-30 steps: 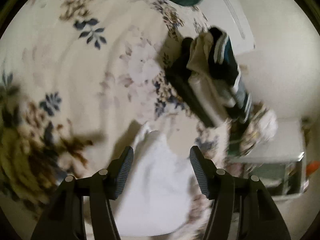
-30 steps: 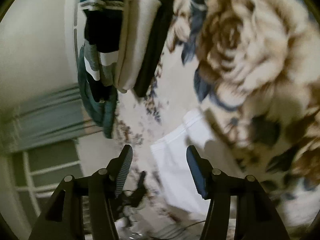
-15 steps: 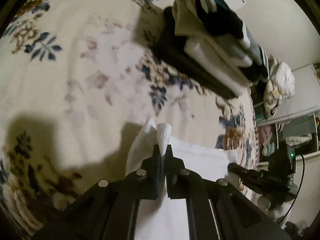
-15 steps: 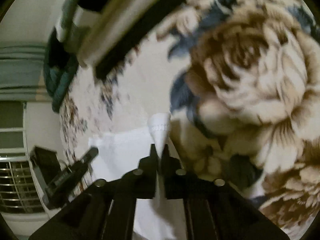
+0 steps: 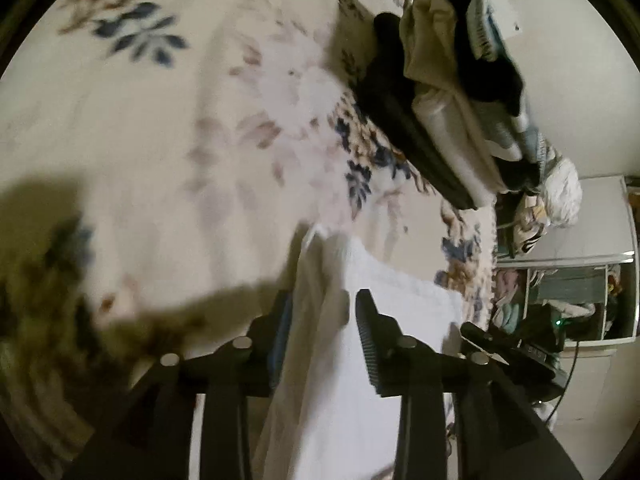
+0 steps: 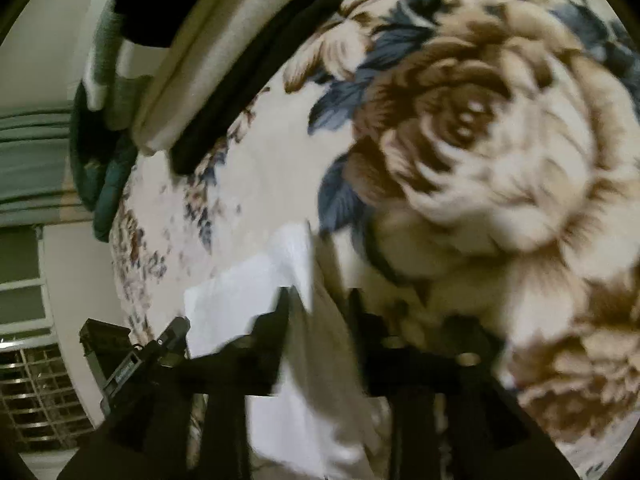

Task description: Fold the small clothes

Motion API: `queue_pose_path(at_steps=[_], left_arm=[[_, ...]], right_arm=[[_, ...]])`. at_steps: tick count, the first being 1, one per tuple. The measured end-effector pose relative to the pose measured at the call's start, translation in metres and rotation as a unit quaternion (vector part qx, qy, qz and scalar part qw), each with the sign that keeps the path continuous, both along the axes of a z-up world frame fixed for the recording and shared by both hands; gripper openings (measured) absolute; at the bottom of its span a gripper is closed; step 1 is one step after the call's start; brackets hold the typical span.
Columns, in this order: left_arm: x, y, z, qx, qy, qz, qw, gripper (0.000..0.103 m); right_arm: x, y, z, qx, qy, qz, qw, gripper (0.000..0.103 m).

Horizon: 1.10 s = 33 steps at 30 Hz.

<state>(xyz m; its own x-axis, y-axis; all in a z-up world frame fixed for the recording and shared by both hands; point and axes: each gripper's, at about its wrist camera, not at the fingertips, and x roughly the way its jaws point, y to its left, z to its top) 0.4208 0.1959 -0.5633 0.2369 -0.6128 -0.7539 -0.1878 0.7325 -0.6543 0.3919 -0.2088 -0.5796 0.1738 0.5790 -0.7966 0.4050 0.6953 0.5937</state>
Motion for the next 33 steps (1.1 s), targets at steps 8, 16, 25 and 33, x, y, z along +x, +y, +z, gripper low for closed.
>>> queue_pose_path(at_steps=[8, 16, 25, 33], left_arm=[[-0.076, -0.007, -0.004, -0.004, 0.038, 0.003, 0.9993, 0.031], [-0.091, 0.009, 0.004, 0.041, 0.019, 0.049, 0.9978, 0.007], [-0.051, 0.016, 0.004, -0.044, 0.007, 0.049, 0.9978, 0.064], [-0.017, -0.039, -0.051, -0.085, 0.051, -0.025, 0.9947, 0.064]], right_arm=[[-0.072, 0.006, -0.007, 0.054, 0.039, 0.038, 0.997, 0.048], [-0.097, 0.015, -0.014, 0.038, 0.034, 0.012, 0.999, 0.006], [-0.083, 0.001, -0.006, 0.046, 0.035, 0.023, 0.998, 0.06], [-0.052, 0.004, -0.065, 0.163, 0.051, 0.024, 0.985, 0.07]])
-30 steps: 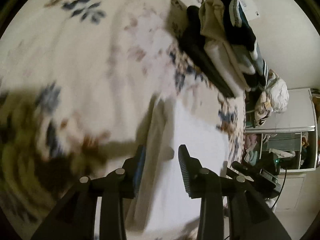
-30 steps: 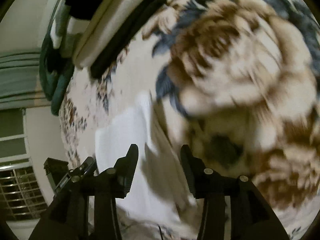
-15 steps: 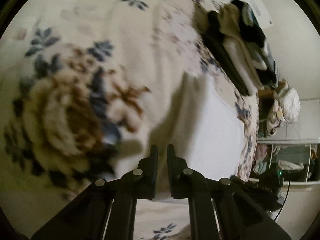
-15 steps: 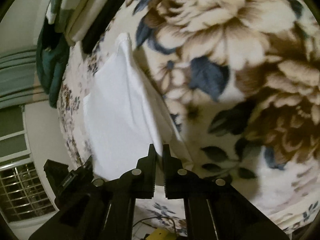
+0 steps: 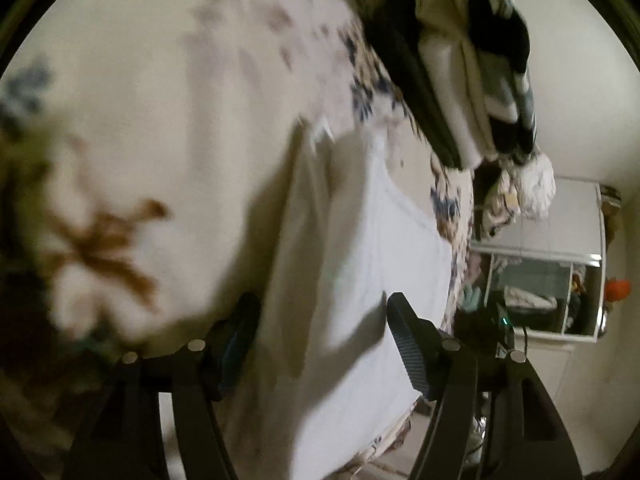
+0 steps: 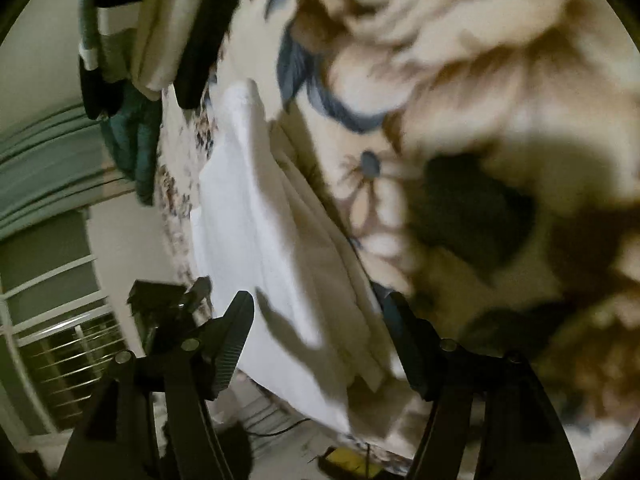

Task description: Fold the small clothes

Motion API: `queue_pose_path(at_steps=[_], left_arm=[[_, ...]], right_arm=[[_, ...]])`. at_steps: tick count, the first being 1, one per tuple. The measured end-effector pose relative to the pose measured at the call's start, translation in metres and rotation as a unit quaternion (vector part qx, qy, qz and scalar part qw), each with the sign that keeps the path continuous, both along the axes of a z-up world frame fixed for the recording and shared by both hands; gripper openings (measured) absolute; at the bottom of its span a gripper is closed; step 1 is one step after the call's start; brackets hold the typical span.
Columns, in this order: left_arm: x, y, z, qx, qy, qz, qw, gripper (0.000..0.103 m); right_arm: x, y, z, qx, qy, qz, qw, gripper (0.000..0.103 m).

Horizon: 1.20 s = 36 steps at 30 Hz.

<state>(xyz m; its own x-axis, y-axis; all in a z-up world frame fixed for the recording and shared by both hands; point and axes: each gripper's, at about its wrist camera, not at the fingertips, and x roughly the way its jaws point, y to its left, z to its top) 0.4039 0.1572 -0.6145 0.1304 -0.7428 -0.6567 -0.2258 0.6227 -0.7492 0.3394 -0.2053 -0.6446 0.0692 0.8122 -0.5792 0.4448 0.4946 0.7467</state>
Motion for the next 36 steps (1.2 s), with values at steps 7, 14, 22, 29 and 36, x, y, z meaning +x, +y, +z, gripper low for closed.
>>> queue_pose_path(at_steps=[7, 14, 22, 29, 36], left_arm=[[0.001, -0.023, 0.017, 0.028, -0.043, -0.014, 0.9986, 0.018], [0.006, -0.026, 0.065, 0.062, -0.079, -0.023, 0.9946, 0.016], [0.06, -0.046, 0.167, 0.068, -0.133, -0.029, 0.9883, 0.016], [0.153, -0.075, 0.244, 0.081, -0.194, -0.017, 0.9775, 0.016], [0.249, -0.103, 0.261, 0.118, -0.219, -0.007, 0.9684, 0.017]], right_arm=[[0.013, 0.022, -0.015, 0.025, -0.011, 0.019, 0.999, 0.023], [0.019, 0.029, 0.034, 0.001, -0.041, 0.008, 0.999, 0.015], [0.06, 0.011, 0.146, -0.017, -0.099, -0.001, 0.995, 0.015], [0.164, -0.017, 0.241, -0.037, -0.167, -0.012, 0.985, 0.015], [0.28, -0.032, 0.267, -0.053, -0.188, -0.009, 0.981, 0.015]])
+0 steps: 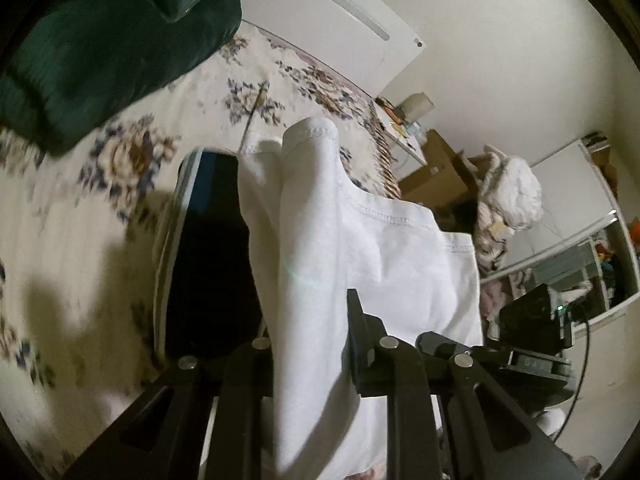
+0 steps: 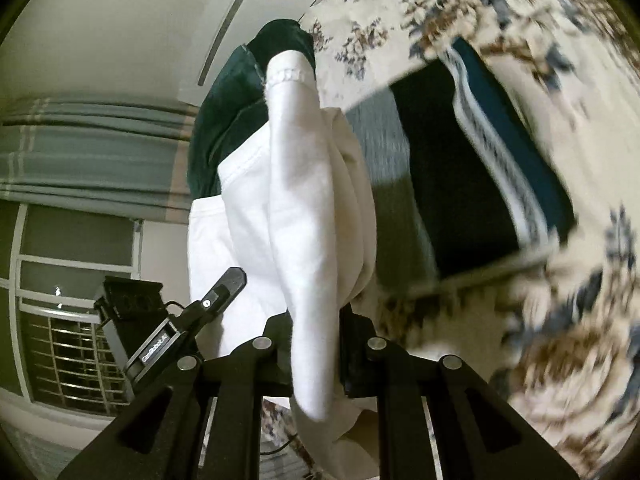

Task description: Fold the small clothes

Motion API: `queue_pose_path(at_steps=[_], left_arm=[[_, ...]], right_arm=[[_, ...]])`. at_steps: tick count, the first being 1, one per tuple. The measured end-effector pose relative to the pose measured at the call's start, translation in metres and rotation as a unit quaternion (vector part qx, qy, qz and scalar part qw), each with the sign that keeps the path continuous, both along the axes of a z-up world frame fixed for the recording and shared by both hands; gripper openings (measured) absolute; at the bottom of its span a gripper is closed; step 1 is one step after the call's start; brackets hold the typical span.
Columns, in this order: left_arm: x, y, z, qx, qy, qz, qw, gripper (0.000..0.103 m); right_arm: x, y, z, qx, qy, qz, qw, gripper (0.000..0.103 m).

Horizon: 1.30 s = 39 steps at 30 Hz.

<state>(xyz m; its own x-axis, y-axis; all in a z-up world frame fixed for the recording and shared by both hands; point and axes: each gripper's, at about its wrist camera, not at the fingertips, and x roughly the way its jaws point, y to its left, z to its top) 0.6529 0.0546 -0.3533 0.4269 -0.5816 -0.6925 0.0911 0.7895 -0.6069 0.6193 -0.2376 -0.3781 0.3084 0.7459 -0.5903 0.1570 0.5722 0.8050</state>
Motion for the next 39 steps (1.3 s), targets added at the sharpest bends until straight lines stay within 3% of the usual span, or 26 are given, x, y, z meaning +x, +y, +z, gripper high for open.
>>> queue_pose_path(at_steps=[7, 12, 16, 18, 22, 25, 26, 27, 28, 30, 32, 37, 39], left_arm=[[0.053, -0.018, -0.03, 0.053, 0.009, -0.006, 0.9985, 0.017], [0.066, -0.029, -0.045, 0.086, 0.022, -0.016, 0.996, 0.018], [0.067, -0.042, -0.05, 0.14, 0.021, -0.02, 0.9898, 0.024], [0.065, -0.049, -0.048, 0.174, 0.015, -0.015, 0.9846, 0.029], [0.058, -0.055, -0.04, 0.221, -0.005, -0.002, 0.9753, 0.035], [0.051, -0.056, -0.034, 0.249, -0.017, 0.007, 0.9684, 0.044], [0.047, -0.055, -0.03, 0.256, -0.024, 0.014, 0.9662, 0.045], [0.043, -0.054, -0.026, 0.263, -0.029, 0.02, 0.9642, 0.054], [0.041, -0.053, -0.023, 0.268, -0.033, 0.024, 0.9626, 0.076], [0.034, -0.051, -0.015, 0.277, -0.041, 0.032, 0.9595, 0.096], [0.022, -0.048, -0.003, 0.285, -0.05, 0.041, 0.9563, 0.097], [-0.008, -0.042, 0.026, 0.296, -0.062, 0.05, 0.9518, 0.102], [-0.02, -0.039, 0.038, 0.298, -0.065, 0.055, 0.9508, 0.102]], right_arm=[[0.085, -0.013, -0.028, -0.023, 0.016, 0.014, 1.0, 0.015], [0.102, -0.012, -0.058, -0.04, 0.033, 0.022, 0.998, 0.015], [0.107, -0.011, -0.068, -0.058, 0.043, 0.03, 0.997, 0.016], [0.109, -0.008, -0.067, -0.089, 0.043, 0.041, 0.994, 0.026], [0.107, -0.001, -0.053, -0.181, 0.03, 0.052, 0.982, 0.036], [0.097, 0.005, -0.035, -0.264, 0.013, 0.047, 0.963, 0.046], [0.092, 0.007, -0.028, -0.294, 0.005, 0.044, 0.955, 0.056], [0.085, 0.009, -0.022, -0.322, -0.002, 0.039, 0.946, 0.071], [0.08, 0.011, -0.016, -0.344, -0.008, 0.034, 0.938, 0.077], [0.066, 0.014, -0.005, -0.394, -0.019, 0.023, 0.919, 0.094], [0.049, 0.016, 0.004, -0.43, -0.027, 0.01, 0.902, 0.103], [0.006, 0.023, 0.034, -0.499, -0.038, -0.015, 0.866, 0.103], [-0.014, 0.026, 0.053, -0.511, -0.046, -0.027, 0.858, 0.103]])
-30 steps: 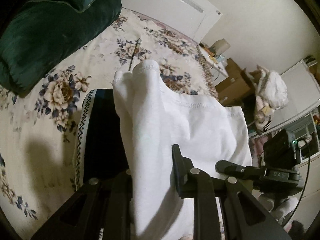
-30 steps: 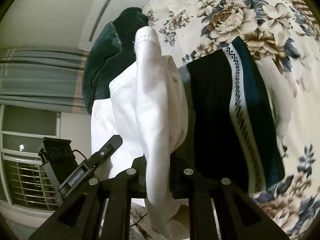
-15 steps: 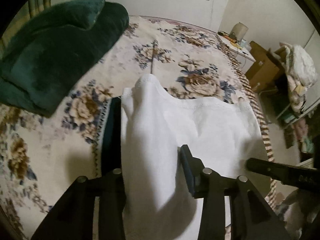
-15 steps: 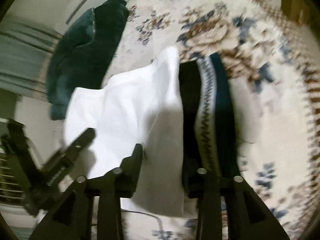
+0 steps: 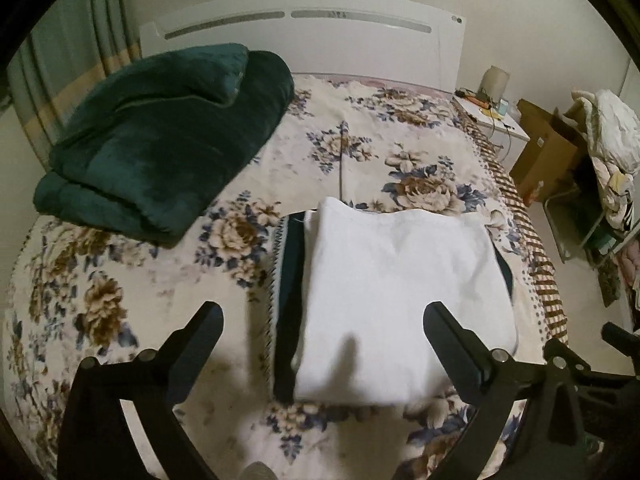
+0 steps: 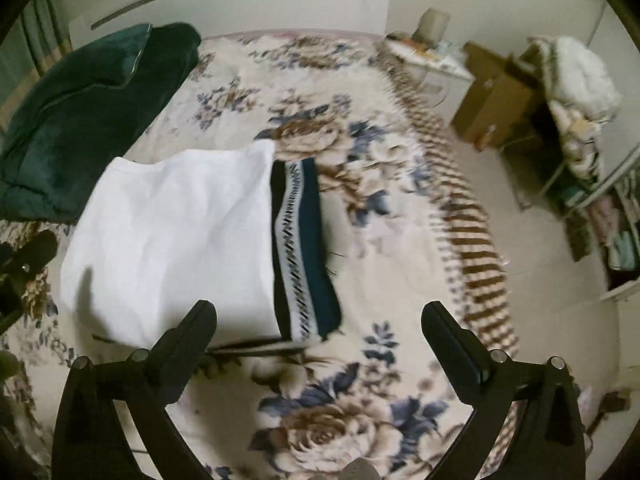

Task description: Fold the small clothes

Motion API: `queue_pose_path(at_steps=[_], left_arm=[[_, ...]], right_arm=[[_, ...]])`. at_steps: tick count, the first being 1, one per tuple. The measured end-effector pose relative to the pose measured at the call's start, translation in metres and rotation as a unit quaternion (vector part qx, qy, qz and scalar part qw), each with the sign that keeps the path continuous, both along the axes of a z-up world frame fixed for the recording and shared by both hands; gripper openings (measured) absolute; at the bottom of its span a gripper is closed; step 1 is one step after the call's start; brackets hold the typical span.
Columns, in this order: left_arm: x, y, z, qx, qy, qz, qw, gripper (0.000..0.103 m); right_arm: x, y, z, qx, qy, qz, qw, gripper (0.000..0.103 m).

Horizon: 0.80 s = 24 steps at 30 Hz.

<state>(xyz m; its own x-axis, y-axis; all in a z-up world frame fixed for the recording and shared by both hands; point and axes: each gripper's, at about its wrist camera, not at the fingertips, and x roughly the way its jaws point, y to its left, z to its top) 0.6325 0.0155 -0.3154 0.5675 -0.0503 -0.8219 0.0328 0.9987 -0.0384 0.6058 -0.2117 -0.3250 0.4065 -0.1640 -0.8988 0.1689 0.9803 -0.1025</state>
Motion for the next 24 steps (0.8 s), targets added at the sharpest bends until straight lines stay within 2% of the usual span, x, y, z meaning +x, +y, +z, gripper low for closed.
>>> queue_pose_path(at_steps=[6, 16, 20, 24], left_arm=[[-0.052, 0.006, 0.052, -0.006, -0.013, 0.005, 0.9999, 0.103], [-0.171, 0.008, 0.16, 0.006, -0.064, 0.009, 0.9979, 0.103], [-0.21, 0.009, 0.191, 0.005, -0.076, 0.006, 0.997, 0.103], [-0.247, 0.008, 0.216, 0.004, -0.086, -0.002, 0.9962, 0.103]], right_arm=[[-0.061, 0.01, 0.072, -0.025, -0.046, -0.013, 0.999, 0.103], [-0.188, 0.028, 0.21, -0.033, -0.12, -0.021, 0.992, 0.103], [-0.247, 0.037, 0.267, -0.046, -0.153, -0.02, 0.987, 0.103], [-0.298, 0.044, 0.309, -0.047, -0.179, -0.019, 0.983, 0.103]])
